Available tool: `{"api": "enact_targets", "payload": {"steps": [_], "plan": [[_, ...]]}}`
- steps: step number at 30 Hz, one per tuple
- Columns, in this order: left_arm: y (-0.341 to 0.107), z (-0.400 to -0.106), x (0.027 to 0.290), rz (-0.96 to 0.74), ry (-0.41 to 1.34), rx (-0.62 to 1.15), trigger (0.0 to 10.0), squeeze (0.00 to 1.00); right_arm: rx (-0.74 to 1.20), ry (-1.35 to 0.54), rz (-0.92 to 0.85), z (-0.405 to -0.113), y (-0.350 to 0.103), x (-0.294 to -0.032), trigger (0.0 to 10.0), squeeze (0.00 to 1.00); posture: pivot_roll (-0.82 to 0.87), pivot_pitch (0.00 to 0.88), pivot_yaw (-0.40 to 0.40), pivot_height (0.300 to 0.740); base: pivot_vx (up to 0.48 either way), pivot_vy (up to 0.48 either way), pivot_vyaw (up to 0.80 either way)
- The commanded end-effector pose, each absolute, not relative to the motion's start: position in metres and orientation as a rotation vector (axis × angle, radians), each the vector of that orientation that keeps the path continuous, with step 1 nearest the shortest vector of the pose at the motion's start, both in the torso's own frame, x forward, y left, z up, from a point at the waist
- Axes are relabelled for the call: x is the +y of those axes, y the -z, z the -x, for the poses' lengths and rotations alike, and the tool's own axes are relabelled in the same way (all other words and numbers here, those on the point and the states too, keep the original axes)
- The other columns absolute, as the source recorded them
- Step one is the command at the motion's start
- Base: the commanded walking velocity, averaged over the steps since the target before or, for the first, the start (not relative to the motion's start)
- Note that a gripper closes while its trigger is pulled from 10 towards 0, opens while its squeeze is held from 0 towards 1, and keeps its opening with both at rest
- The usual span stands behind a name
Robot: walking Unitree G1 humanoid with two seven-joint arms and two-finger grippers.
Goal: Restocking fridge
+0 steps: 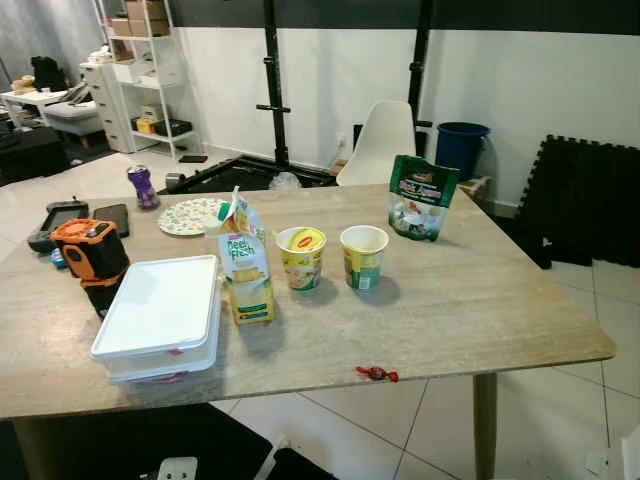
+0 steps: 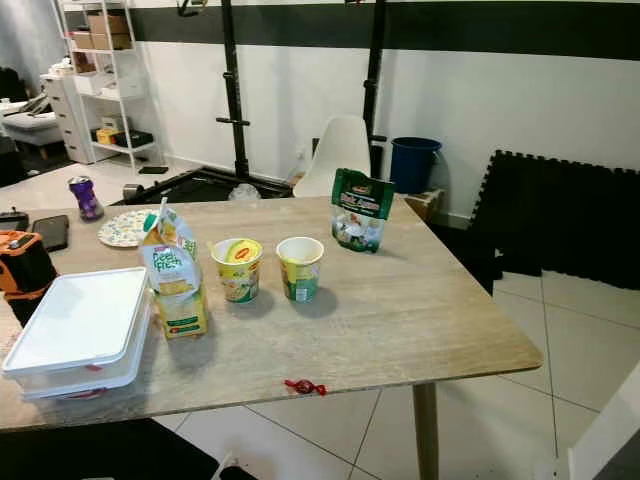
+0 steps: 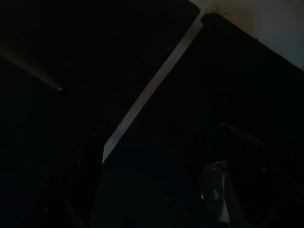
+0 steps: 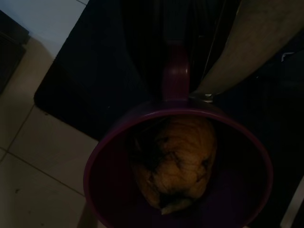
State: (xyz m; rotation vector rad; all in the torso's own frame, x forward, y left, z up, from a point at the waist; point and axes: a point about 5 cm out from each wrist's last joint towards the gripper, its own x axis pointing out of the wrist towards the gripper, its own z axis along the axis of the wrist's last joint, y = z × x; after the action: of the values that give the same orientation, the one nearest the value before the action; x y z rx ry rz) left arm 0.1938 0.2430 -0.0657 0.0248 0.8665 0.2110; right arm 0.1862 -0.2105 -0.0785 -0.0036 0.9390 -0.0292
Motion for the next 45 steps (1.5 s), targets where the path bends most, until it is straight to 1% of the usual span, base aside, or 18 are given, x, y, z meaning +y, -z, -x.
{"api": "enact_targets", "payload": {"steps": [1, 7, 11, 15, 18, 23, 27, 30, 45], "plan": [[0.065, -0.190, 0.252, -0.038, -0.230, 0.872, 10.0, 0.00, 0.923, 0.041, -0.004, -0.186, 0.078, -0.214, 10.0, 0.00, 0.06, 0.063, 0.016, 0.734, 0.000, 0.000, 0.00], [0.065, -0.190, 0.253, -0.043, -0.228, 0.876, 10.0, 0.00, 0.928, 0.045, -0.010, -0.182, 0.079, -0.216, 10.0, 0.00, 0.06, 0.058, 0.021, 0.734, 0.000, 0.000, 0.00], [0.065, -0.189, 0.254, -0.046, -0.224, 0.878, 10.0, 0.00, 0.951, 0.054, -0.009, -0.173, 0.083, -0.217, 10.0, 0.00, 0.06, 0.052, 0.023, 0.734, 0.000, 0.000, 0.00], [0.065, -0.189, 0.254, -0.048, -0.224, 0.877, 10.0, 0.00, 0.957, 0.056, -0.006, -0.172, 0.083, -0.217, 10.0, 0.00, 0.06, 0.052, 0.023, 0.734, 0.000, 0.000, 0.00], [0.065, -0.189, 0.255, -0.049, -0.224, 0.877, 10.0, 0.00, 0.956, 0.057, -0.005, -0.174, 0.083, -0.218, 10.0, 0.00, 0.06, 0.050, 0.022, 0.734, 0.000, 0.000, 0.00], [0.066, -0.188, 0.255, -0.055, -0.223, 0.880, 10.0, 0.00, 0.932, 0.040, -0.004, -0.182, 0.080, -0.208, 10.0, 0.00, 0.06, 0.041, 0.024, 0.734, 0.000, 0.000, 0.00], [0.066, -0.188, 0.255, -0.056, -0.222, 0.880, 10.0, 0.00, 0.926, 0.036, -0.004, -0.184, 0.080, -0.206, 10.0, 0.00, 0.06, 0.041, 0.024, 0.734, 0.000, 0.000, 0.00], [0.065, -0.188, 0.255, -0.058, -0.222, 0.879, 10.0, 0.00, 0.908, 0.023, -0.003, -0.194, 0.076, -0.199, 10.0, 0.00, 0.06, 0.037, 0.022, 0.734, 0.000, 0.000, 0.00], [0.066, -0.185, 0.257, -0.064, -0.221, 0.887, 10.0, 0.00, 0.911, 0.028, -0.003, -0.195, 0.076, -0.200, 10.0, 0.00, 0.07, 0.038, 0.021, 0.734, 0.000, 0.000, 0.00]]}}
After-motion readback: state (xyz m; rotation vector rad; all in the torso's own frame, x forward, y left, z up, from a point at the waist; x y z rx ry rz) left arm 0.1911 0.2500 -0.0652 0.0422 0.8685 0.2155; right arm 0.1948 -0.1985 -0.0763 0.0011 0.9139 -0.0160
